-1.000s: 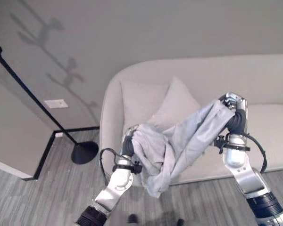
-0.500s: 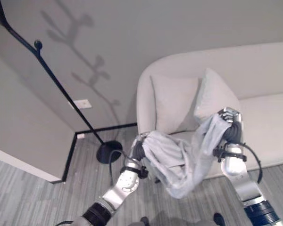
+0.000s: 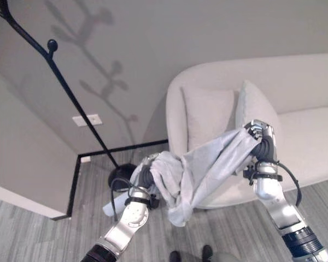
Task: Hang the clothes on the sofa on the clothes rack.
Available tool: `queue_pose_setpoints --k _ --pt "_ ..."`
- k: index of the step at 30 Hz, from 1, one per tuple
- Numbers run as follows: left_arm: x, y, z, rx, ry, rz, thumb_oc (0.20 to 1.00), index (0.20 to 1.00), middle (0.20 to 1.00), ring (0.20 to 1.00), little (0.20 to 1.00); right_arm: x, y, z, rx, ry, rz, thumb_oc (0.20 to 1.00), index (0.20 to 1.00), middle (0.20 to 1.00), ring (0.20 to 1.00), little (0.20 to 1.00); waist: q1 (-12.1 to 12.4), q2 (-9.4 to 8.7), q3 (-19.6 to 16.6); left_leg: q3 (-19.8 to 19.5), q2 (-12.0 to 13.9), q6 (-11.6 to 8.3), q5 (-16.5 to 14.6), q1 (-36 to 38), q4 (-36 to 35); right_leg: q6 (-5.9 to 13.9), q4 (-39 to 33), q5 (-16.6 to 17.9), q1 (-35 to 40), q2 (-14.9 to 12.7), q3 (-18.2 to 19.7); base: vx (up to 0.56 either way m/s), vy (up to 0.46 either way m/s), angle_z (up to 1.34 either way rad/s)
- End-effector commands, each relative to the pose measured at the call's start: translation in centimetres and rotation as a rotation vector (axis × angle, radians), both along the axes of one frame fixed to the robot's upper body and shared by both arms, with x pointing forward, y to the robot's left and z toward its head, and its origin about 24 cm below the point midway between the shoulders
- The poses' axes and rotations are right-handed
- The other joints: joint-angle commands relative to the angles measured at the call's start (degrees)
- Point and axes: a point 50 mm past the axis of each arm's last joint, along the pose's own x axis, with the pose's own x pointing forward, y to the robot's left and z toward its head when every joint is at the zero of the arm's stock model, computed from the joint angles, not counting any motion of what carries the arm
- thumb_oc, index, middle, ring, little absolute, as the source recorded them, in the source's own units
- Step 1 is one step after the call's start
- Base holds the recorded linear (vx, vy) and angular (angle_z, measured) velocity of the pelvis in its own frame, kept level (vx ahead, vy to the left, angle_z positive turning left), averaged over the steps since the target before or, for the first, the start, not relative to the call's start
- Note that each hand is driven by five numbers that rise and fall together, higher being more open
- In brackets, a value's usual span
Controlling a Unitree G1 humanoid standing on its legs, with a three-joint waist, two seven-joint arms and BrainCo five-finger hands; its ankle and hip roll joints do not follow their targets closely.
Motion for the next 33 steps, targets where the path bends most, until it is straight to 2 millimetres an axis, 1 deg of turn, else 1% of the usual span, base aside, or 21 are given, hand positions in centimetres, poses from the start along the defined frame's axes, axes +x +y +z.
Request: queue_pose_setpoints --k 1,4,5,7,9,11,12,13,15,17,18,19,20,21,22,23,25,27,28,30,33 --pt "1.0 -0.5 2.6 -0.03 -0.134 -0.033 0.2 0.2 0.2 0.2 0.2 0.0 -0.1 2.9 0.014 -0.155 0.02 0.2 0.2 0.2 0.2 0.2 -0.1 -2.14 -1.5 -4.1 0.1 -1.75 -8.8 3.1 3.6 1.36 -8.3 3.1 5.9 1.3 1.1 0.15 -0.054 -0.07" --pt "0.8 -0.3 2.6 -0.043 -0.127 -0.028 0.2 0.2 0.2 0.2 0.2 -0.2 -0.3 2.8 0.005 -0.151 0.017 0.2 0.2 0.2 0.2 0.2 0.1 -2.35 -1.9 -3.9 -0.1 -1.73 -10.6 3.0 6.7 1.49 -11.6 3.9 7.9 1.4 1.6 0.11 -0.049 -0.06" --pt "0.9 -0.3 2.7 -0.064 -0.132 -0.014 0.2 0.2 0.2 0.2 0.2 -0.4 -0.2 2.7 0.012 -0.149 0.028 0.2 0.2 0.2 0.2 0.2 0.2 -2.6 -1.3 -3.9 -0.4 -1.98 -11.0 2.1 10.4 1.27 -11.8 4.0 8.7 1.2 1.7 0.05 -0.03 -0.03" --pt "1.0 -0.5 2.9 -0.077 -0.14 -0.012 0.2 0.2 0.2 0.2 0.2 -0.4 -0.1 2.8 0.004 -0.149 0.039 0.2 0.2 0.2 0.2 0.2 0.3 -2.79 -0.6 -3.8 -0.5 -2.71 -10.8 -0.5 16.3 1.03 -12.0 3.8 9.5 0.7 1.5 0.05 -0.021 -0.04" --pt "1.1 -0.7 3.1 -0.077 -0.152 -0.024 0.2 0.2 0.2 0.2 0.2 -0.3 -0.1 2.8 -0.007 -0.147 0.043 0.2 0.2 0.2 0.2 0.2 0.4 -3.14 -0.1 -3.0 0.4 -3.65 -9.8 -3.4 20.4 0.92 -12.3 3.6 10.2 -0.1 1.4 0.0 0.0 0.0" --pt "1.0 -1.0 3.2 -0.066 -0.159 -0.049 0.2 0.2 0.2 0.2 0.2 -0.2 -0.2 2.8 -0.011 -0.15 0.039 0.2 0.2 0.2 0.2 0.2 0.1 -3.49 0.0 -0.9 2.6 -3.78 -9.9 -5.0 20.4 1.03 -12.7 3.4 10.6 -1.2 0.7 0.04 0.028 0.07" --pt "1.0 -1.0 3.2 -0.066 -0.159 -0.049 0.2 0.2 0.2 0.2 0.2 -0.2 -0.2 2.8 -0.011 -0.15 0.039 0.2 0.2 0.2 0.2 0.2 0.1 -3.49 0.0 -0.9 2.6 -3.78 -9.9 -5.1 20.4 1.03 -12.7 3.4 10.6 -1.2 0.7 0.06 0.043 0.27" --pt "1.0 -1.1 3.2 -0.065 -0.156 -0.061 0.2 0.2 0.2 0.2 0.2 -0.3 -0.3 2.9 -0.013 -0.153 0.039 0.2 0.2 0.2 0.2 0.2 0.1 -3.63 -0.2 -0.1 3.5 -3.57 -10.0 -5.2 18.8 1.19 -12.7 3.1 10.7 -1.7 0.4 0.13 0.082 0.35" --pt "1.1 -1.1 3.3 -0.076 -0.152 -0.062 0.2 0.2 0.2 0.2 0.2 -0.3 -0.3 3.0 -0.004 -0.162 0.038 0.2 0.2 0.2 0.2 0.2 0.3 -3.73 -1.0 -0.4 5.8 -4.01 -8.1 -5.3 13.6 1.56 -12.4 2.2 10.9 -2.8 0.0 0.18 0.117 0.32" --pt "1.2 -1.3 3.5 -0.085 -0.16 -0.061 0.2 0.2 0.2 0.2 0.2 -0.3 -0.1 3.2 -0.01 -0.172 0.041 0.2 0.2 0.2 0.2 0.2 0.4 -3.06 -1.2 -1.6 8.2 -5.27 -3.5 -5.1 7.7 1.55 -11.8 0.5 11.2 -3.1 0.0 0.13 0.102 0.21" --pt "1.2 -1.3 3.5 -0.085 -0.16 -0.061 0.2 0.2 0.2 0.2 0.2 -0.3 -0.1 3.2 -0.011 -0.173 0.041 0.2 0.2 0.2 0.2 0.2 0.4 -3.07 -1.2 -1.6 8.2 -5.28 -3.4 -5.0 7.4 1.53 -11.7 0.4 11.2 -3.1 0.0 0.14 0.15 0.11" --pt "1.3 -1.5 3.7 -0.089 -0.169 -0.057 0.2 0.2 0.2 0.2 0.2 -0.1 0.2 3.2 -0.004 -0.178 0.046 0.2 0.2 0.2 0.2 0.2 0.9 -2.52 -1.0 -3.6 10.3 -6.28 -0.2 -6.2 4.7 1.57 -11.1 -0.7 11.8 -3.6 0.8 0.15 0.178 0.06" --pt "1.4 -1.6 3.7 -0.09 -0.175 -0.052 0.2 0.2 0.2 0.2 0.2 0.0 0.4 3.3 0.002 -0.183 0.049 0.2 0.2 0.2 0.2 0.2 1.0 -2.25 -0.9 -4.8 11.6 -6.91 1.5 -6.8 3.0 1.67 -10.5 -1.3 12.1 -4.0 1.4 0.14 0.175 0.01" --pt "1.4 -1.6 3.7 -0.09 -0.176 -0.051 0.2 0.2 0.2 0.2 0.2 0.0 0.4 3.3 0.002 -0.184 0.049 0.2 0.2 0.2 0.2 0.2 1.0 -2.21 -0.8 -4.8 11.7 -6.99 1.7 -6.6 2.7 1.63 -10.3 -1.4 12.0 -3.9 1.3 0.17 0.229 -0.11" --pt "1.7 -1.8 3.9 -0.095 -0.19 -0.045 0.2 0.2 0.2 0.2 0.2 0.3 0.7 3.4 0.011 -0.19 0.058 0.2 0.2 0.2 0.2 0.2 1.3 -2.02 -0.4 -6.7 14.2 -7.89 3.2 -8.7 1.3 1.92 -9.4 -2.6 12.5 -5.1 2.7 0.16 0.27 -0.13" --pt "1.7 -1.9 4.0 -0.099 -0.197 -0.044 0.2 0.2 0.2 0.2 0.2 0.4 0.8 3.4 0.019 -0.189 0.061 0.2 0.2 0.2 0.2 0.2 1.4 -1.74 -0.2 -7.2 15.4 -8.36 4.5 -9.9 0.9 2.25 -8.9 -2.8 12.7 -5.6 3.4 0.23 0.364 -0.25" --pt "1.8 -2.1 3.8 -0.1 -0.194 -0.05 0.2 0.2 0.2 0.2 0.2 0.5 0.9 3.4 0.025 -0.184 0.065 0.2 0.2 0.2 0.2 0.2 1.6 -1.29 -0.2 -7.4 16.5 -9.31 5.6 -11.0 0.7 2.89 -9.6 -3.2 14.1 -6.5 4.2 0.22 0.322 -0.35" --pt "1.8 -2.5 3.8 -0.083 -0.195 -0.072 0.2 0.2 0.2 0.2 0.2 0.6 0.9 3.4 0.019 -0.179 0.064 0.2 0.2 0.2 0.2 0.2 2.0 -0.24 -0.6 -6.9 16.4 -9.63 5.5 -10.2 1.3 3.89 -11.0 -3.0 16.0 -8.1 4.8 0.24 0.341 -0.37" --pt "1.8 -2.5 3.8 -0.083 -0.195 -0.072 0.2 0.2 0.2 0.2 0.2 0.6 0.9 3.4 0.019 -0.179 0.064 0.2 0.2 0.2 0.2 0.2 2.0 -0.26 -0.6 -6.9 16.5 -9.63 5.5 -10.1 1.2 3.9 -11.0 -3.0 16.1 -8.1 4.8 0.28 0.473 -0.34" --pt "1.7 -2.6 3.2 -0.089 -0.166 -0.078 0.2 0.2 0.2 0.2 0.2 0.4 0.9 2.7 0.027 -0.142 0.061 0.2 0.2 0.2 0.2 0.2 1.8 -0.15 -1.4 -7.0 13.3 -8.76 2.5 -10.7 6.2 5.66 -11.8 -0.8 16.6 -12.0 4.8 0.28 0.505 -0.5" --pt "1.8 -2.2 3.5 -0.053 -0.182 -0.087 0.2 0.2 0.2 0.2 0.2 0.3 0.8 2.3 0.009 -0.123 0.053 0.2 0.2 0.2 0.2 0.2 1.4 -1.0 -2.1 -5.2 10.1 -6.6 0.2 -10.0 6.6 7.22 -9.9 5.0 14.2 -15.1 5.8 0.17 0.366 -0.16"
